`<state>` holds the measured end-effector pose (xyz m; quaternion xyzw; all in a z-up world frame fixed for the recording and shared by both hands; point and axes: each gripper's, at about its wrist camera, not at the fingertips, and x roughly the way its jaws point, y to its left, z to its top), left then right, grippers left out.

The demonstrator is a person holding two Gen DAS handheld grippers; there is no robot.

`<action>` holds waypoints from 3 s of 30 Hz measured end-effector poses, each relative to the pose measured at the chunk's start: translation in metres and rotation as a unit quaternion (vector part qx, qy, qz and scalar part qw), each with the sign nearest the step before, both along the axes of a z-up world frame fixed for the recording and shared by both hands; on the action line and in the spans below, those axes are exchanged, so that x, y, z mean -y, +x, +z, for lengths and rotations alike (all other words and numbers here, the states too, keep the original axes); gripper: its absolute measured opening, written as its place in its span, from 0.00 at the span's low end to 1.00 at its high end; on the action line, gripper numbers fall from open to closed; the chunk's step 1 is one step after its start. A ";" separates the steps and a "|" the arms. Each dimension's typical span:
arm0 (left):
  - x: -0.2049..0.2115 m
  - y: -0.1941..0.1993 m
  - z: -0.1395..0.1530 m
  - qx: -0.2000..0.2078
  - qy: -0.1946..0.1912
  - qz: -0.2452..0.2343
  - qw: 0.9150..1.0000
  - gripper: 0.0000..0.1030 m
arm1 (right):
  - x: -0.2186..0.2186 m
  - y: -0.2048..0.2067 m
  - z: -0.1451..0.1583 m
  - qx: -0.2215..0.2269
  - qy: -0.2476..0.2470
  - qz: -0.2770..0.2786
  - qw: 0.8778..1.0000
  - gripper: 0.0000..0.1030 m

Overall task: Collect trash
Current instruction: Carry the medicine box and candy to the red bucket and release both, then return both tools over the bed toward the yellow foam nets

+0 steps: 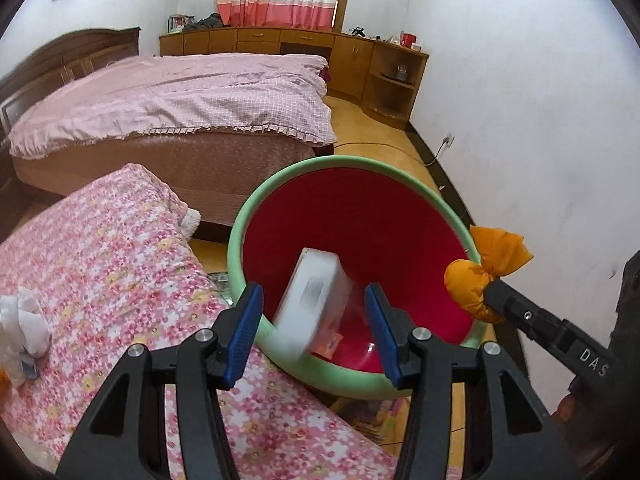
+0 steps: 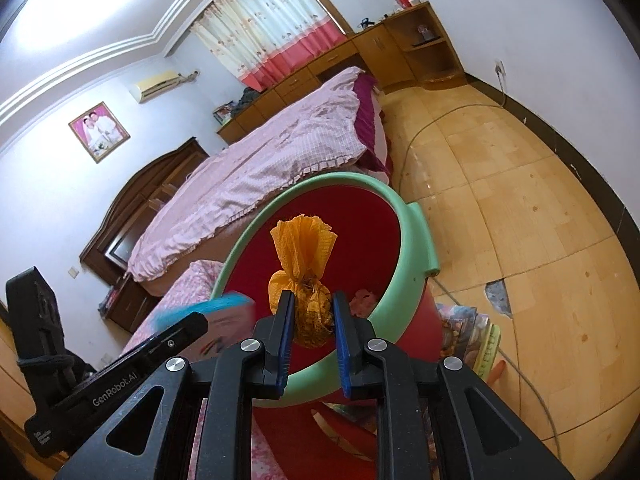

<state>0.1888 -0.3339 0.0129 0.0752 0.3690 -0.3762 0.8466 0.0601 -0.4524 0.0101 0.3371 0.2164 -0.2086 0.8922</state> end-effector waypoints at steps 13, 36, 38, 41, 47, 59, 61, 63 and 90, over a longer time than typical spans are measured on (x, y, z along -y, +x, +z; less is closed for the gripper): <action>-0.019 0.007 -0.002 -0.030 -0.015 0.028 0.999 0.55 | -0.001 0.008 -0.005 -0.001 0.006 0.023 1.000 0.41; -0.114 -0.018 0.026 -0.032 -0.051 0.110 0.992 0.55 | -0.039 -0.004 0.017 0.012 -0.006 0.055 0.998 0.61; -0.127 -0.020 0.026 -0.033 -0.051 0.123 0.991 0.55 | -0.046 -0.003 0.018 0.009 -0.008 0.062 0.998 0.63; -0.146 -0.018 0.026 -0.035 -0.049 0.144 0.988 0.55 | -0.057 -0.001 0.018 0.006 -0.008 0.073 0.997 0.63; -0.188 -0.018 0.028 -0.029 -0.049 0.184 0.981 0.55 | -0.077 0.005 0.018 -0.001 -0.009 0.096 0.995 0.64; -0.272 -0.004 0.021 -0.026 -0.030 0.279 0.959 0.55 | -0.116 0.014 0.013 -0.026 -0.015 0.129 0.991 0.65; -0.284 -0.001 0.018 -0.027 -0.024 0.290 0.956 0.55 | -0.120 0.016 0.013 -0.029 -0.017 0.132 0.991 0.65; -0.296 0.005 0.012 -0.036 -0.016 0.302 0.952 0.55 | -0.123 0.017 0.013 -0.033 -0.019 0.134 0.990 0.65; -0.333 0.030 -0.054 -0.096 0.015 0.374 0.922 0.63 | -0.161 0.039 0.001 -0.068 -0.026 0.178 0.981 0.66</action>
